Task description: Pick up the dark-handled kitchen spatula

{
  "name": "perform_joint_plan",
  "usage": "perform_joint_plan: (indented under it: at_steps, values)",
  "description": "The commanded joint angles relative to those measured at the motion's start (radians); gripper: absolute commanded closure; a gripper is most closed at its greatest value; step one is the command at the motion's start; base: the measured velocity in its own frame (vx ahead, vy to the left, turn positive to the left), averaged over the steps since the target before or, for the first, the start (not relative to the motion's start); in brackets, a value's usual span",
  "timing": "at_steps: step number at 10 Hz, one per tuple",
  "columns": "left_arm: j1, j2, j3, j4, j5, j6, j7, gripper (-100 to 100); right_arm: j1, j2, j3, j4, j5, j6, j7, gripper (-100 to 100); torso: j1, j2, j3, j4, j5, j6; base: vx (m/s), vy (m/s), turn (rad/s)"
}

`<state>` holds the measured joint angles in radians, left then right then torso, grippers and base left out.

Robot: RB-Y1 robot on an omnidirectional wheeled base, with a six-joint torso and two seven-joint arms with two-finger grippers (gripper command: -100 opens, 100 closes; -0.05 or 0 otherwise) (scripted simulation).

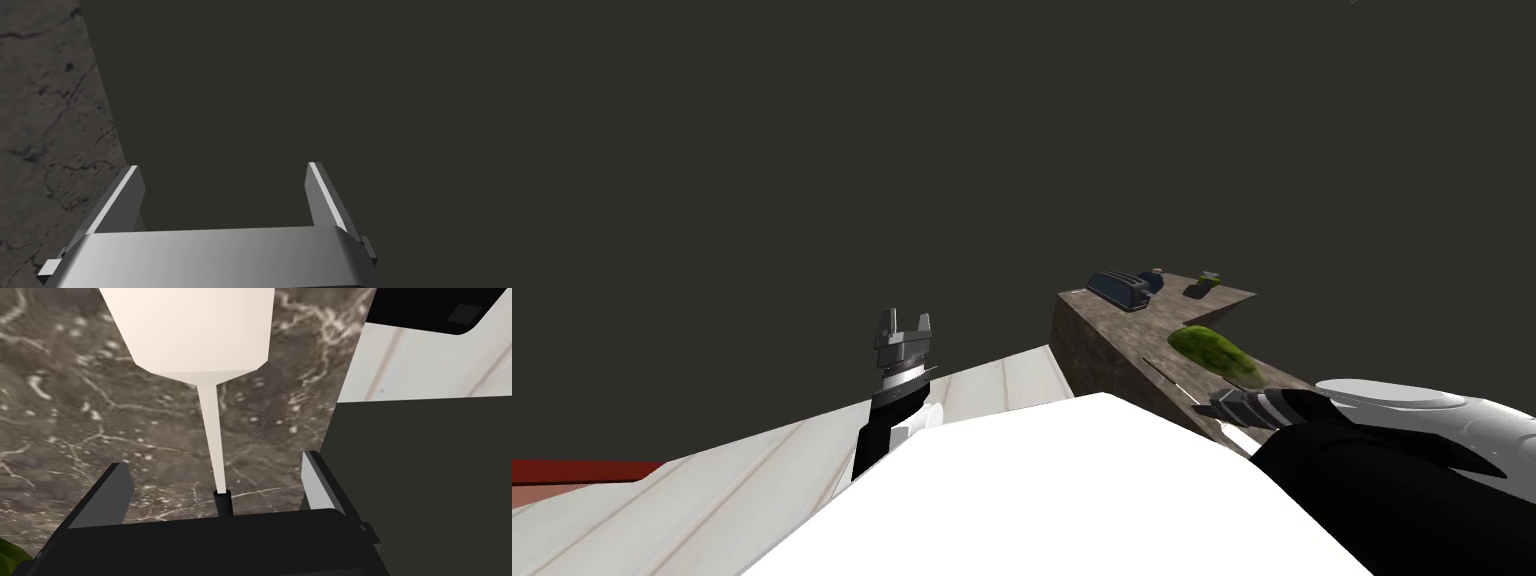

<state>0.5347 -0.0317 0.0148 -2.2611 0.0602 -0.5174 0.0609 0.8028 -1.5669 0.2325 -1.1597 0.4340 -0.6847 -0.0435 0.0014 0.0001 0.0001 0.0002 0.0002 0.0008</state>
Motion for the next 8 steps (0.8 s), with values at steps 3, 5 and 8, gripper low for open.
perform_joint_plan:
  at_steps: [3, 5, 8]
  values:
    - [0.0, 0.0, 0.0, 0.0, 0.0, 0.0, 0.0, 0, -0.012, 0.052, 0.019, 0.013, 0.013, 0.021, 0.018, -100, -0.002, 0.0, 0.0, 0.0, -0.001, 0.0, 0.019, -0.009, 0.062]
    - [0.0, 0.0, 0.0, 0.0, 0.0, 0.0, 0.0, 0, -0.01, 0.058, 0.019, 0.017, 0.013, 0.019, 0.023, -100, -0.003, -0.001, -0.001, 0.0, -0.001, 0.0, 0.029, -0.015, 0.041]
    - [0.0, 0.0, 0.0, 0.0, 0.0, 0.0, 0.0, 0, -0.01, 0.06, 0.019, 0.019, 0.013, 0.021, 0.024, 100, -0.001, 0.001, 0.0, 0.0, -0.001, 0.0, 0.0, 0.0, 0.0]
